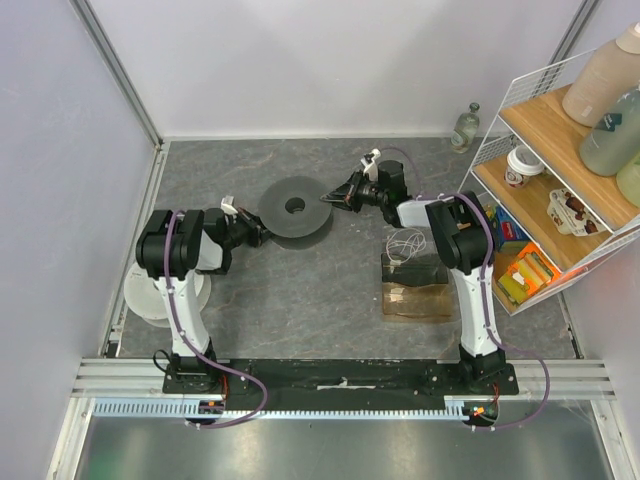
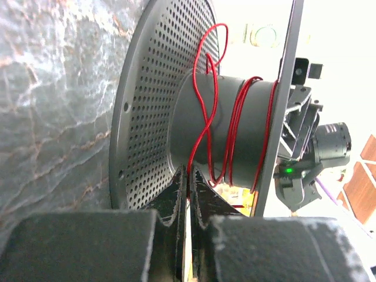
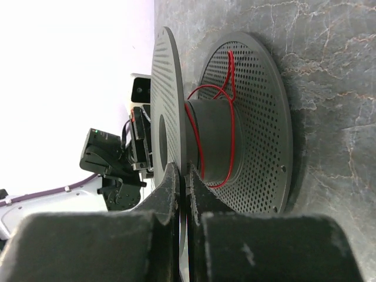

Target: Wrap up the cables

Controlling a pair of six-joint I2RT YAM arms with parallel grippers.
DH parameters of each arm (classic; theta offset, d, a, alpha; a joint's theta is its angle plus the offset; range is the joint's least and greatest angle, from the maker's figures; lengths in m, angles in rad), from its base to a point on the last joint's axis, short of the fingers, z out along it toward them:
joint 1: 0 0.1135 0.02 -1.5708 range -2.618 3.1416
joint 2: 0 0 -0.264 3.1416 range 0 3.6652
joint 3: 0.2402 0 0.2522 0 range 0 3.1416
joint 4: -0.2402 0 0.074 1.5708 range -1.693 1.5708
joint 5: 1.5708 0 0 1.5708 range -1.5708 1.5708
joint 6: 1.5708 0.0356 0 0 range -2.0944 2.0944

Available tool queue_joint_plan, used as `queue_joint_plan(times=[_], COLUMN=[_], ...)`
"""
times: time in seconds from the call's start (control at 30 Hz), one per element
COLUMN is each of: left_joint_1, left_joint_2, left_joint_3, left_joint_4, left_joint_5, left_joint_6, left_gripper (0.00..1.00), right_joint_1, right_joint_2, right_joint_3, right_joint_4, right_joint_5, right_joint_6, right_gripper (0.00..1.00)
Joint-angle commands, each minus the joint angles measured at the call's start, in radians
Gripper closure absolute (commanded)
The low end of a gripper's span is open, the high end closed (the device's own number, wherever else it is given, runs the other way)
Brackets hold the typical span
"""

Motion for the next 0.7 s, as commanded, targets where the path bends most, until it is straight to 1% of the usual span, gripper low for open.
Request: queue_joint_plan(times=[0.0, 0.2, 0.27, 0.5, 0.67], left_joint_1=[-0.011, -0.045, -0.062, -0.07, -0.07], left_joint_2=[0.021, 0.018, 0.015, 0.035, 0.023], left_joint_3=[0.05, 0.035, 0.029, 0.038, 0.023], left_joint_4=[0.108, 0.109, 0.117, 0.14, 0.137], left_joint_5=[-0.017, -0.017, -0.017, -0.048, -0.042], left_joint_6=[-0.073, -0.131, -0.149, -0.174, -0.174], left_gripper=[0.95, 0.94, 0.92, 0.82, 0.78], right_joint_1=[0.021, 0.033, 0.04, 0.048, 0.048], right_joint_2=[-0.077, -0.112, -0.122, -0.126, -0.131], right_joint_3=[-0.052, -0.088, -0.098, -0.166, -0.193], right_joint_4=[0.065, 0.044, 0.05, 0.105, 0.133], right_joint_5=[0.173, 0.34, 0.379, 0.397, 0.402], right_joint_6=[0.036, 0.095, 0.107, 0.124, 0.121], right_gripper=[1.0, 1.0, 1.0, 1.0, 1.0])
